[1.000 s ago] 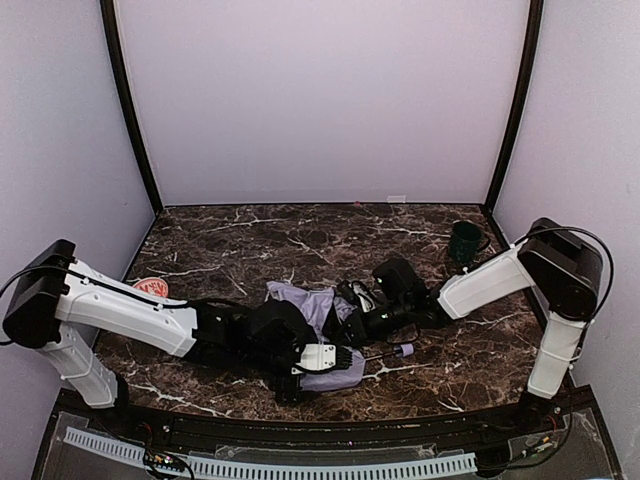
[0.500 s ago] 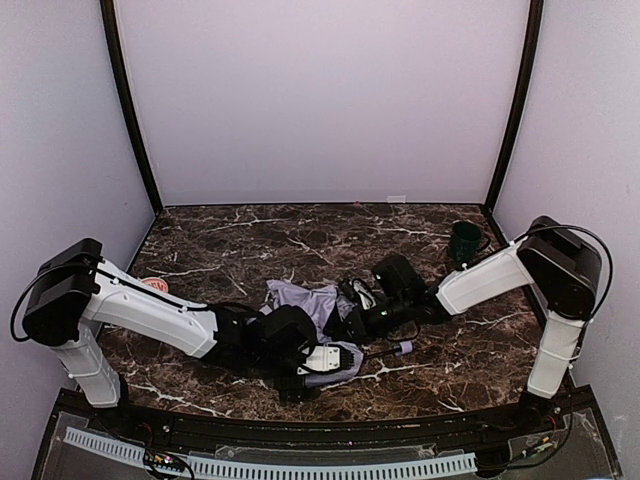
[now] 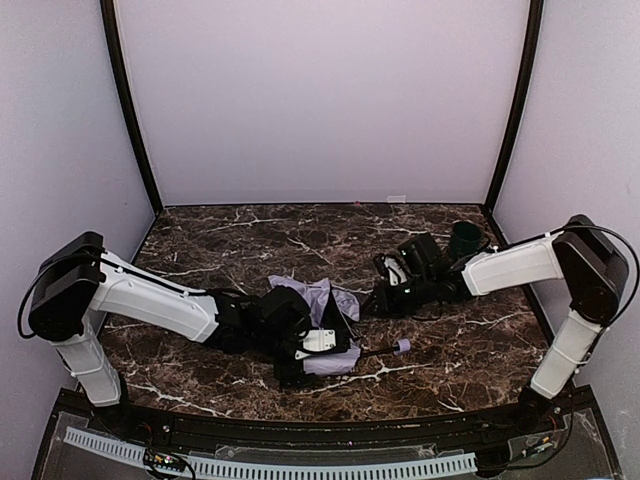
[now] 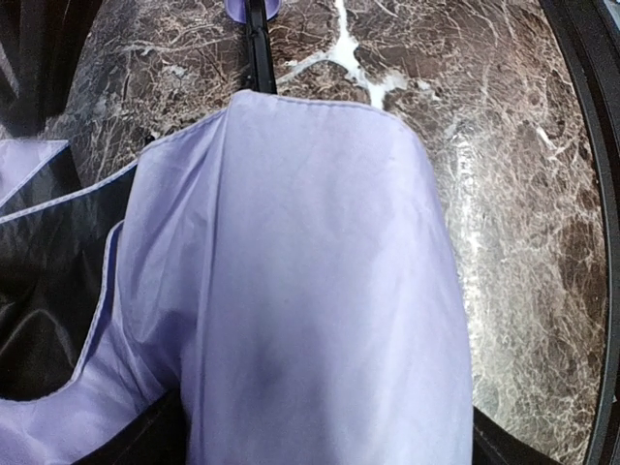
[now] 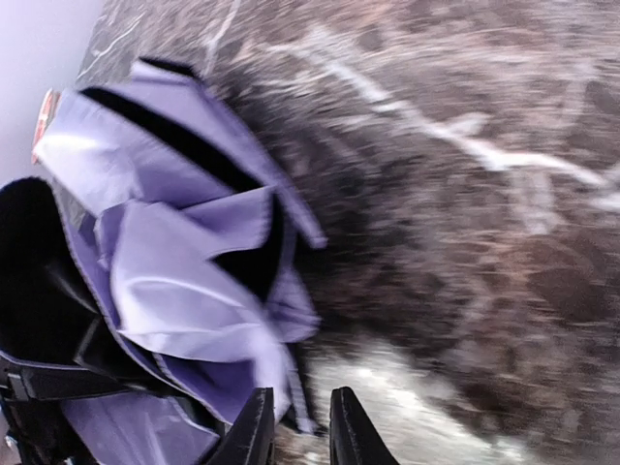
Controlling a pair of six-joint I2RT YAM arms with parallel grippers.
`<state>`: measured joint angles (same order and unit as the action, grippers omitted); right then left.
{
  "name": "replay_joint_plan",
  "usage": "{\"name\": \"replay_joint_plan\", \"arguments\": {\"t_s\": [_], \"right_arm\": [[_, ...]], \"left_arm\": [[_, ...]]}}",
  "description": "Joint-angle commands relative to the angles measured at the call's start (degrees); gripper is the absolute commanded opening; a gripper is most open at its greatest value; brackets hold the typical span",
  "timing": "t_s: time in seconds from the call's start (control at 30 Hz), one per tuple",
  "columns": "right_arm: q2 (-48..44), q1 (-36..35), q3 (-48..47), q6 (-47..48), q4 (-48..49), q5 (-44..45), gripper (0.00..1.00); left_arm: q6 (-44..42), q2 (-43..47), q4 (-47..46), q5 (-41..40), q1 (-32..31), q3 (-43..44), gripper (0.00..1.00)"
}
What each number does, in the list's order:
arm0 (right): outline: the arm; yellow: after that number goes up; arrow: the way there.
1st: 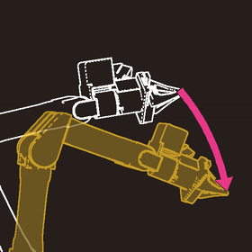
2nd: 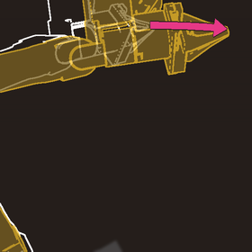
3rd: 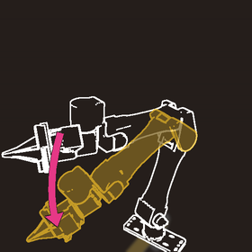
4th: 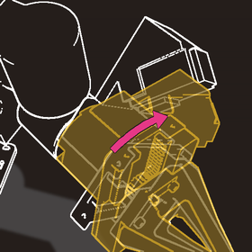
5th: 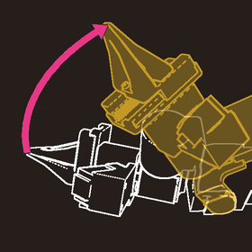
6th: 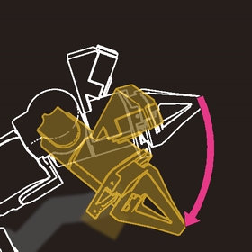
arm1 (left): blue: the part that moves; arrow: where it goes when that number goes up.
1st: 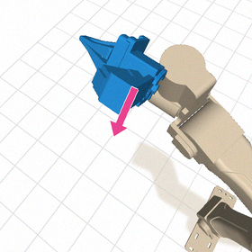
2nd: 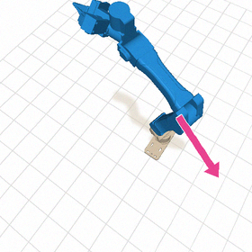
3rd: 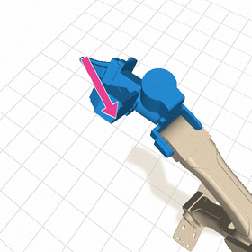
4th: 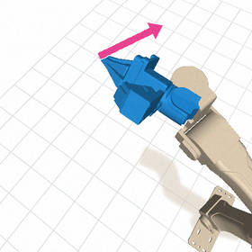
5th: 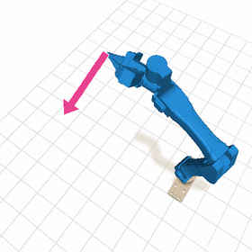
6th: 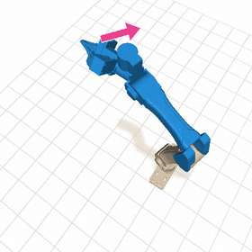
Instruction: Put away the umbrella
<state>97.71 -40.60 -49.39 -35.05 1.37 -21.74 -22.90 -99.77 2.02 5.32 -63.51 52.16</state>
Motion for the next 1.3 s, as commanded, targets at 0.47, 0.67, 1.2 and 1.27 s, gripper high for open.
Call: {"name": "replay_joint_plan", "arguments": {"t_s": [0.47,0.67,1.2,1.27], "right_arm": [[-34.2,-15.5,24.7,68.6,20.4,-2.7,0.64],[-25.3,-22.9,21.1,84.2,17.2,7.9,0.67],[-1.2,-23.4,10.5,98.0,21.2,18.4,0.83],[0.4,-22.9,9.5,98.2,20.2,18.8,0.80]], "left_arm": [[1.8,3.8,-0.7,12.3,4.2,-7.1,0.88],[2.2,4.3,-1.4,13.5,5.1,-7.7,0.89],[3.2,3.2,-1.8,20.6,8.1,-7.5,0.89],[3.0,2.9,-1.1,21.3,8.2,-7.1,0.89]]}}
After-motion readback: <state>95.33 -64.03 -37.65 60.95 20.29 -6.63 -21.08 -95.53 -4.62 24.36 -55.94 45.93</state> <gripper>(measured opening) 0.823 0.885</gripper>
